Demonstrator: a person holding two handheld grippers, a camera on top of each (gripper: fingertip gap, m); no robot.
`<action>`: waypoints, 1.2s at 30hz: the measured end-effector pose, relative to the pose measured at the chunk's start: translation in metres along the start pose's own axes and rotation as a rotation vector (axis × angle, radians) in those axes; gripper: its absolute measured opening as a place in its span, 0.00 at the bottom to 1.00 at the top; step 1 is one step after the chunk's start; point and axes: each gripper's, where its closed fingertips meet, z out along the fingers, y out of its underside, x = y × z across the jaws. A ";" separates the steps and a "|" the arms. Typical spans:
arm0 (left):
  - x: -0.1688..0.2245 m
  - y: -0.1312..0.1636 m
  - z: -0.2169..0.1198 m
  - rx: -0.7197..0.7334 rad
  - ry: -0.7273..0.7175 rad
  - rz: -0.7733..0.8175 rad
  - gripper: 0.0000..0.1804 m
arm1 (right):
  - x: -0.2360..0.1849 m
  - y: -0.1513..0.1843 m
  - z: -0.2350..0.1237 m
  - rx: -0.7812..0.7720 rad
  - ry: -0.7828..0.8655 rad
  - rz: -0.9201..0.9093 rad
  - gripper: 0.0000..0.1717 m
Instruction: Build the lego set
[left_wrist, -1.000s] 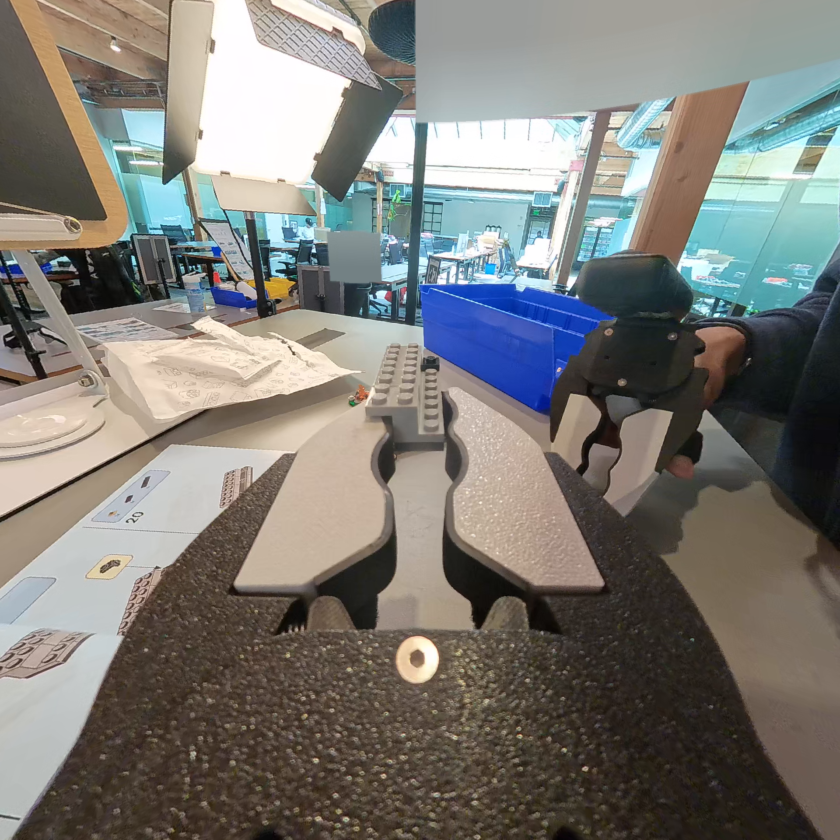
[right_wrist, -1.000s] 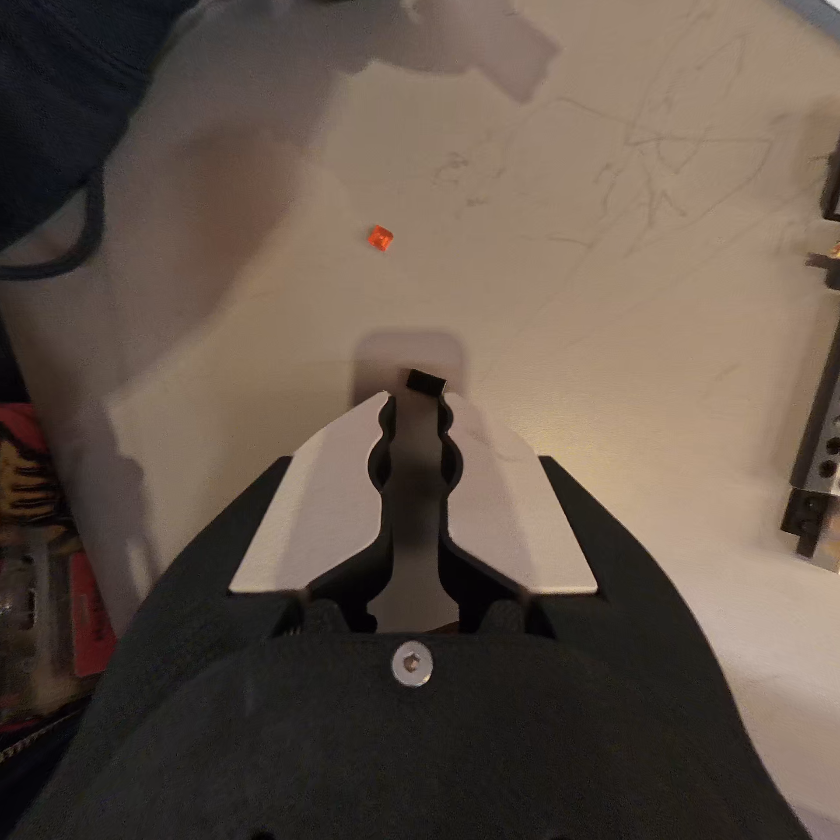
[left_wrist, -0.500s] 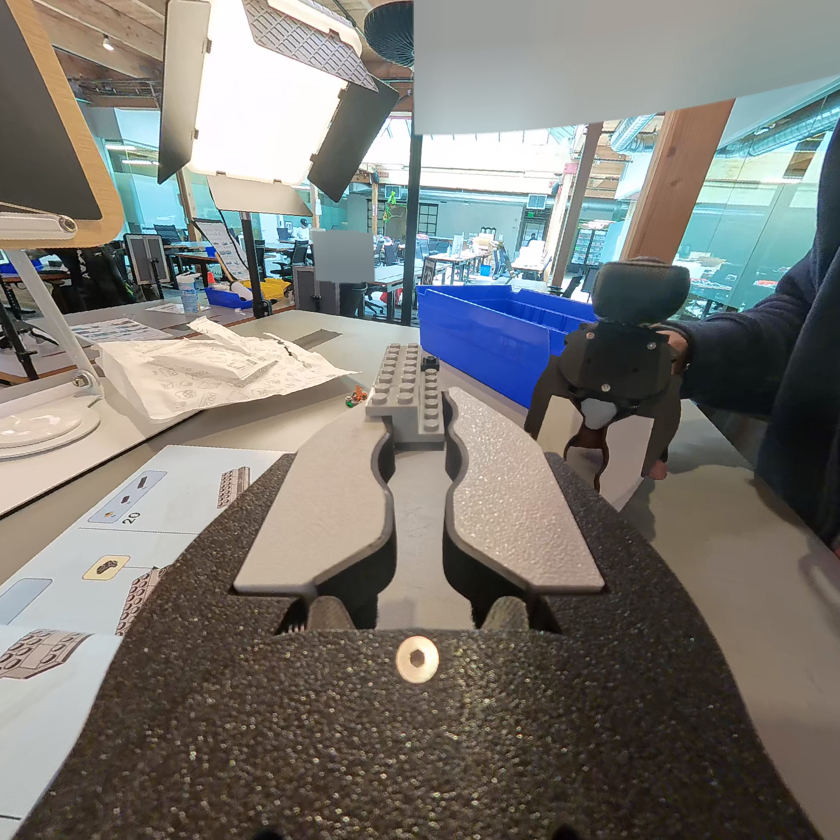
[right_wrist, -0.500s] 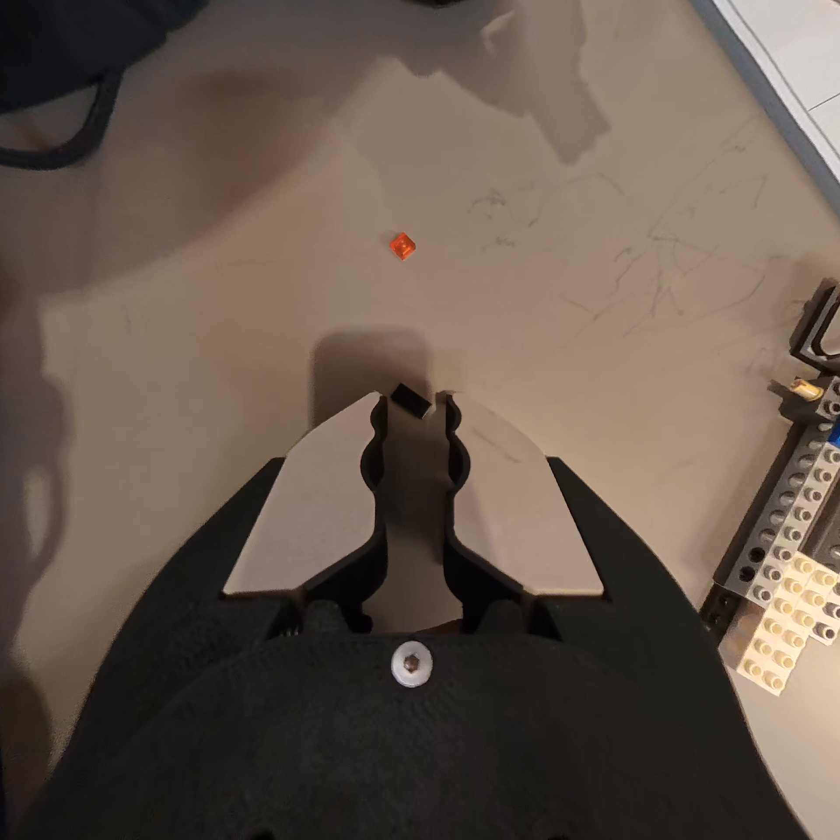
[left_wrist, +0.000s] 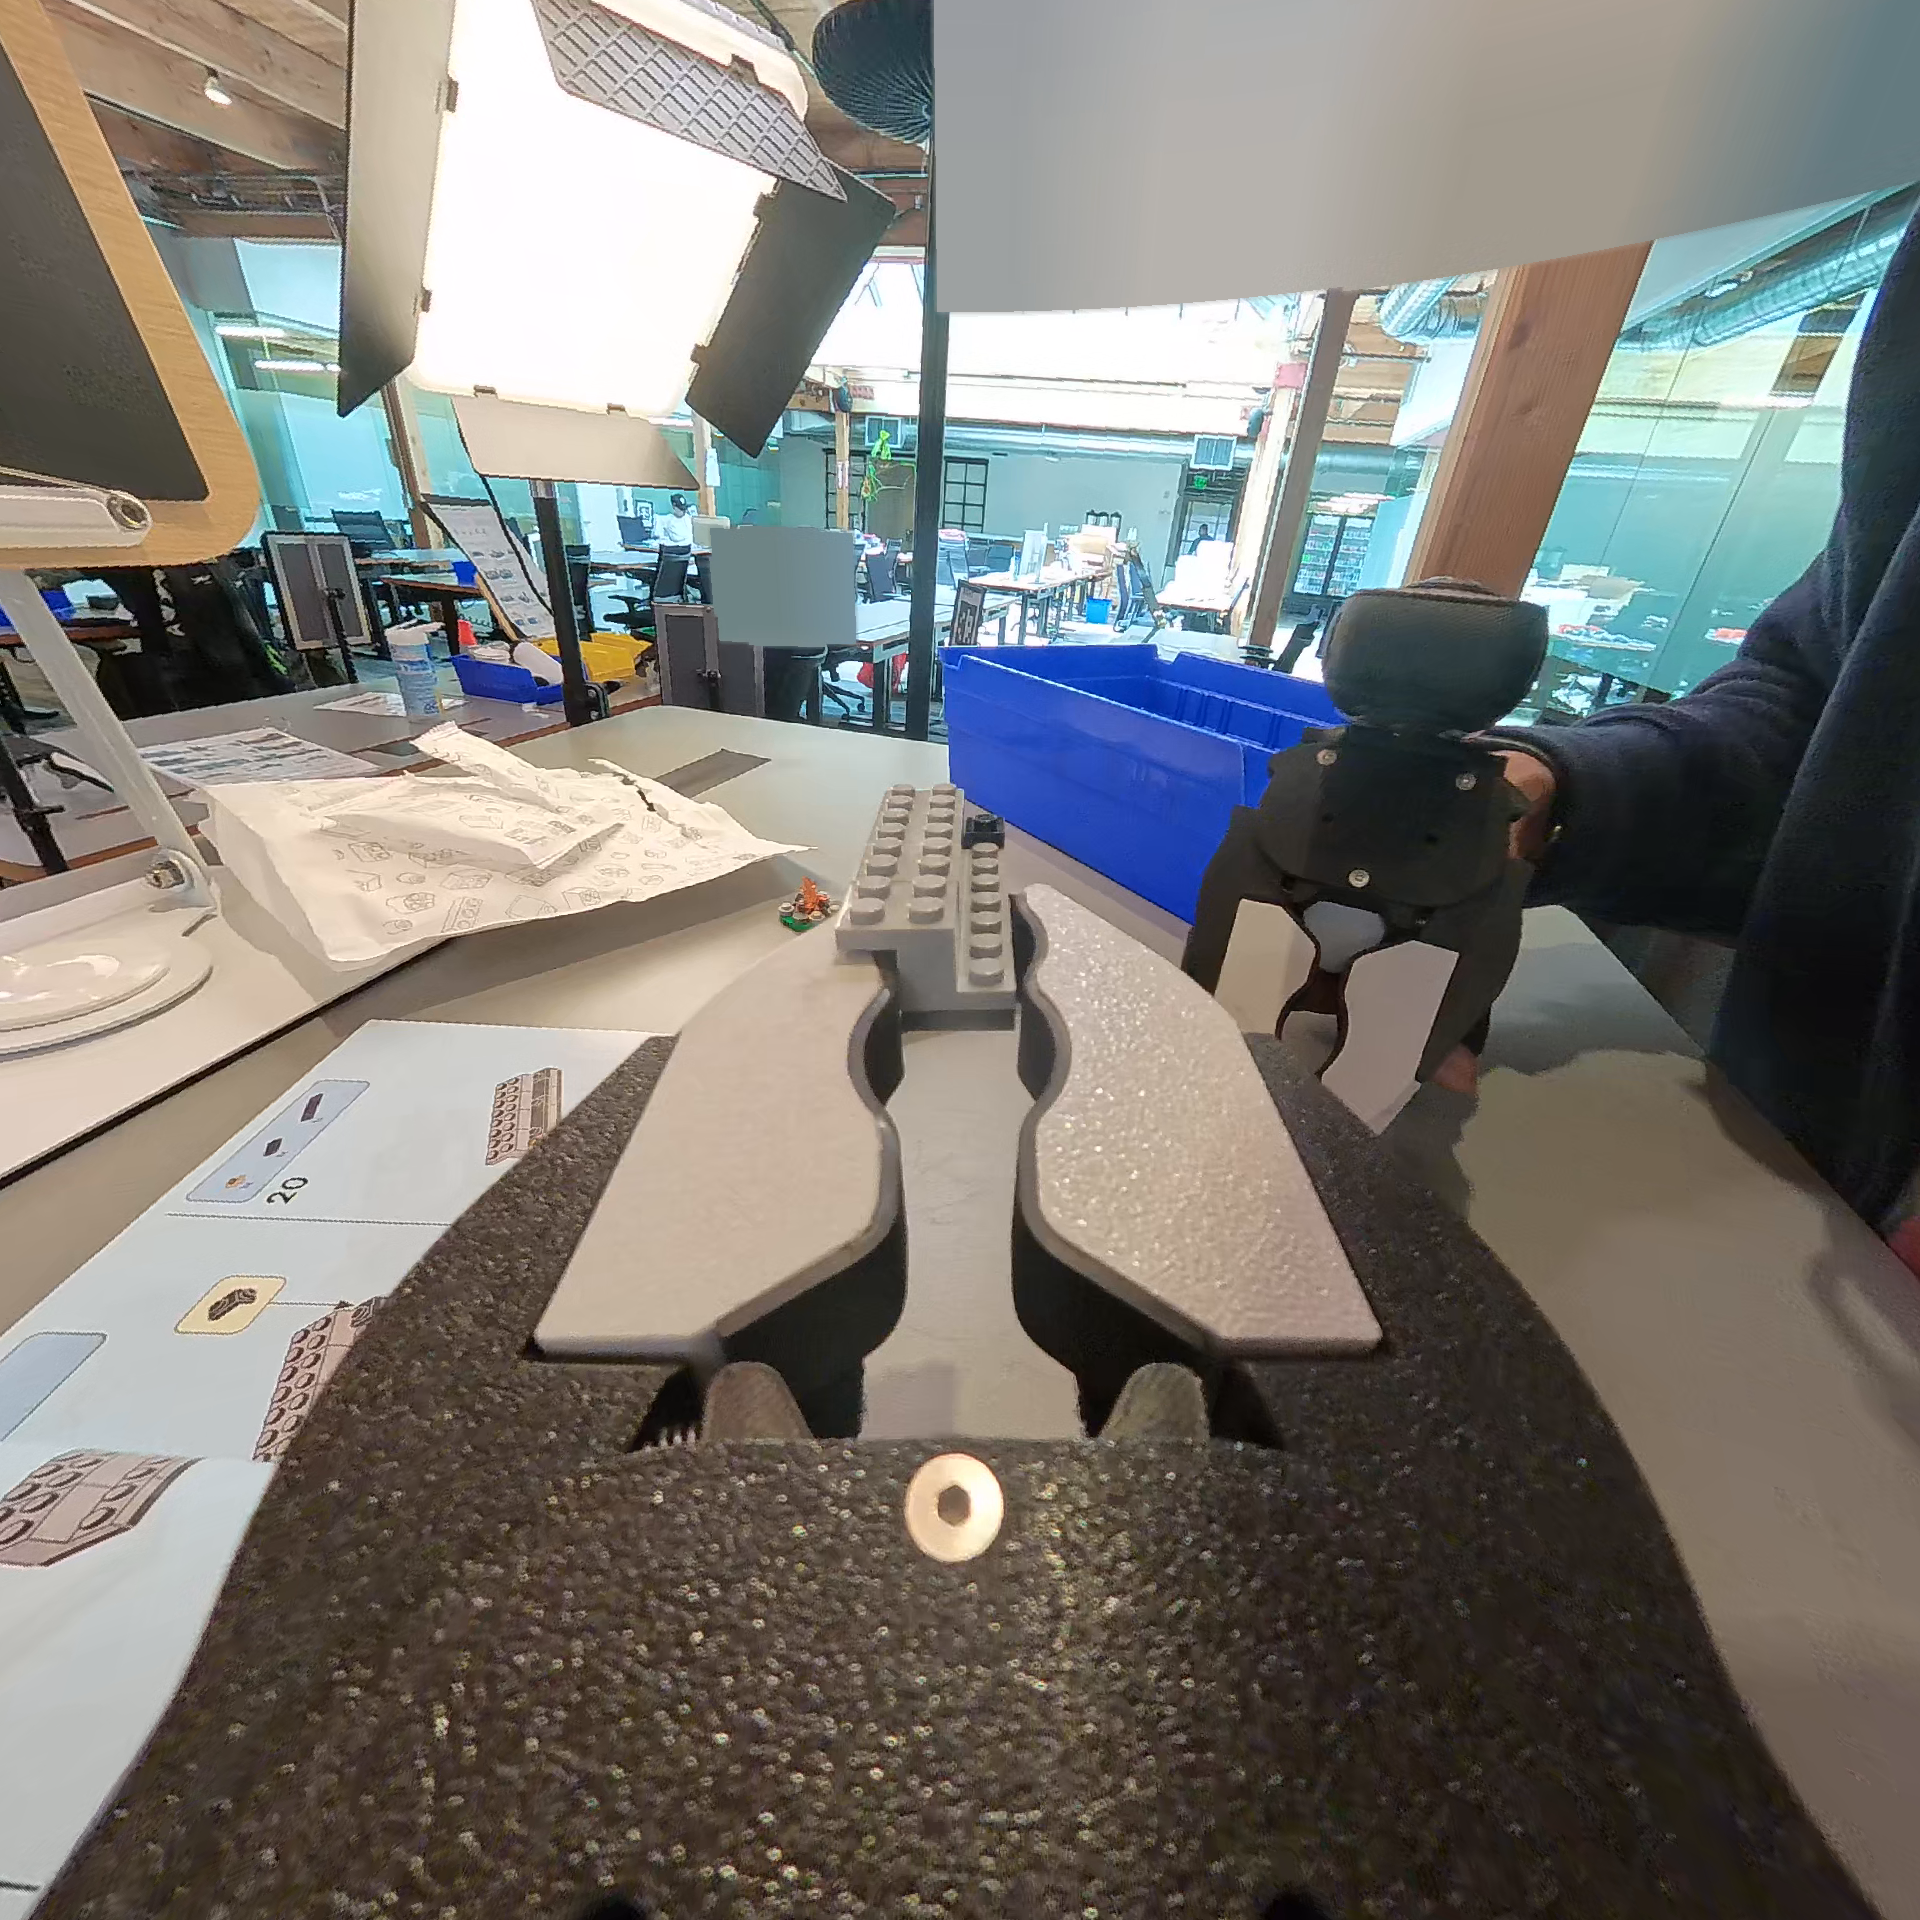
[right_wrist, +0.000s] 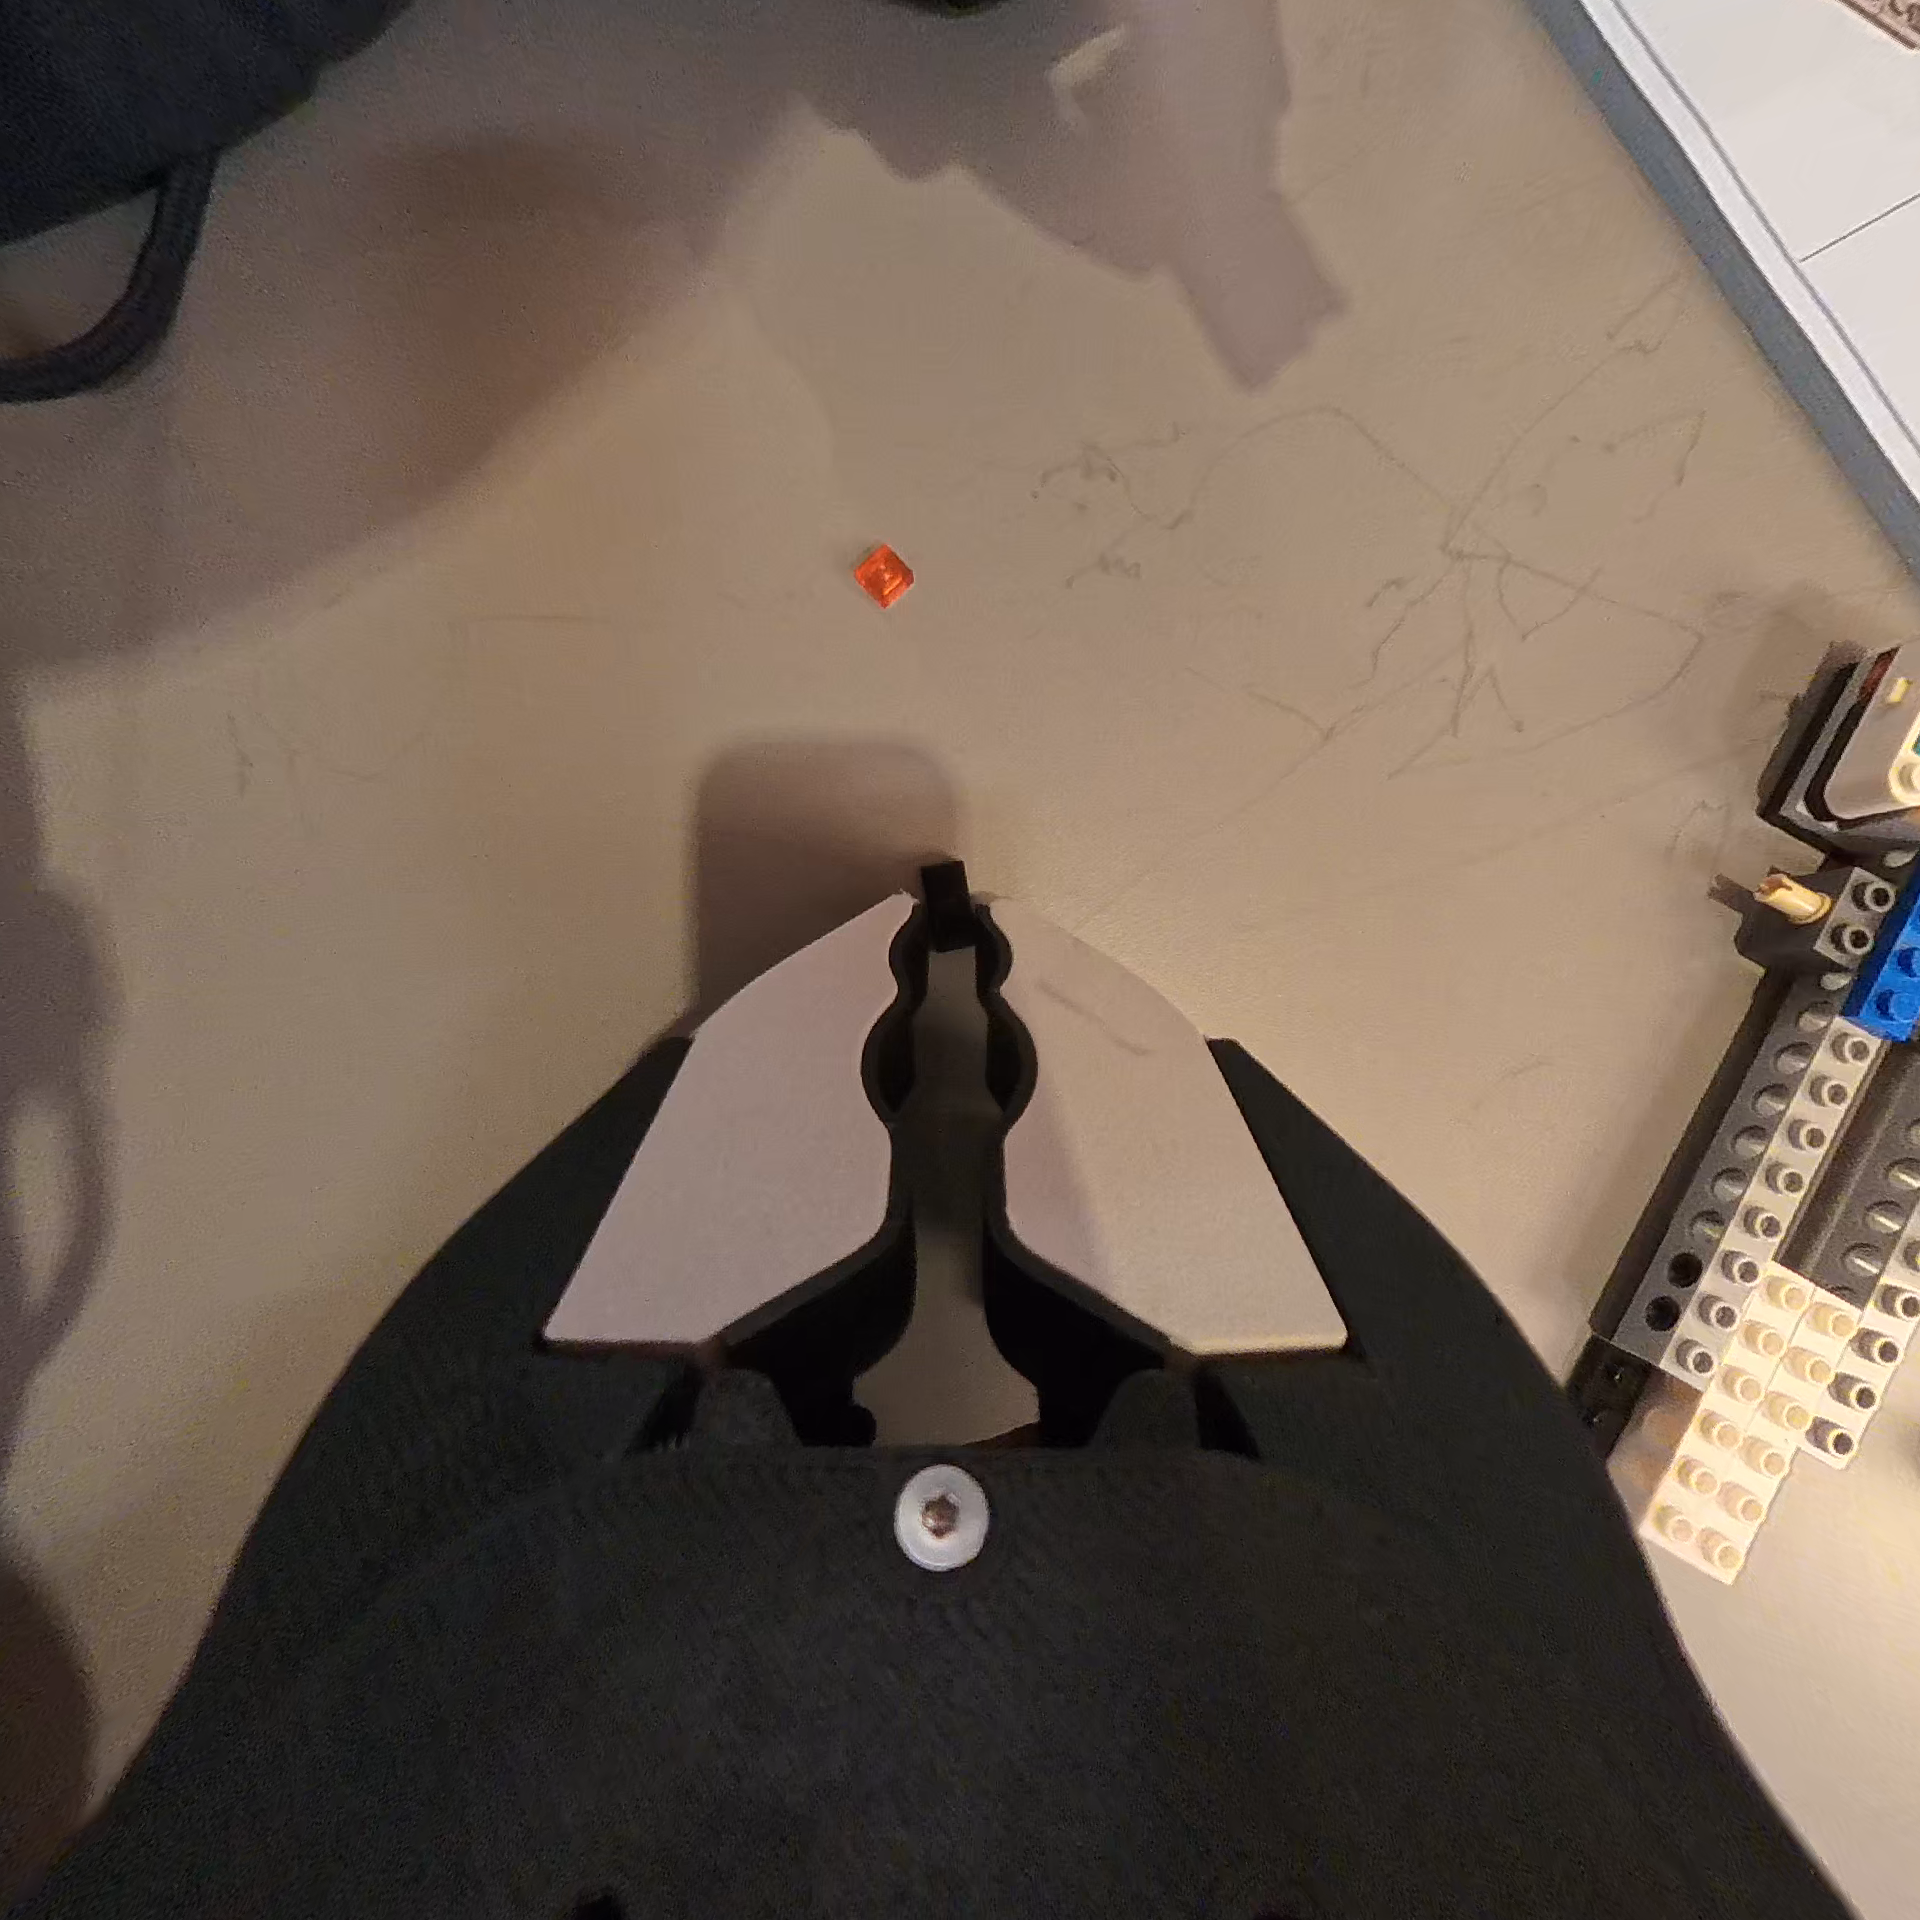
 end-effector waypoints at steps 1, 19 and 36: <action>0.000 0.000 0.000 -0.001 0.003 0.001 0.10 | 0.001 0.000 0.000 0.001 -0.005 -0.007 0.05; -0.027 -0.033 0.015 0.115 0.000 -0.003 0.10 | 0.071 -0.133 -0.088 0.411 0.105 -0.088 0.04; -0.018 -0.004 0.038 0.050 0.081 -0.072 0.09 | 0.097 -0.134 -0.089 0.224 0.192 -0.225 0.04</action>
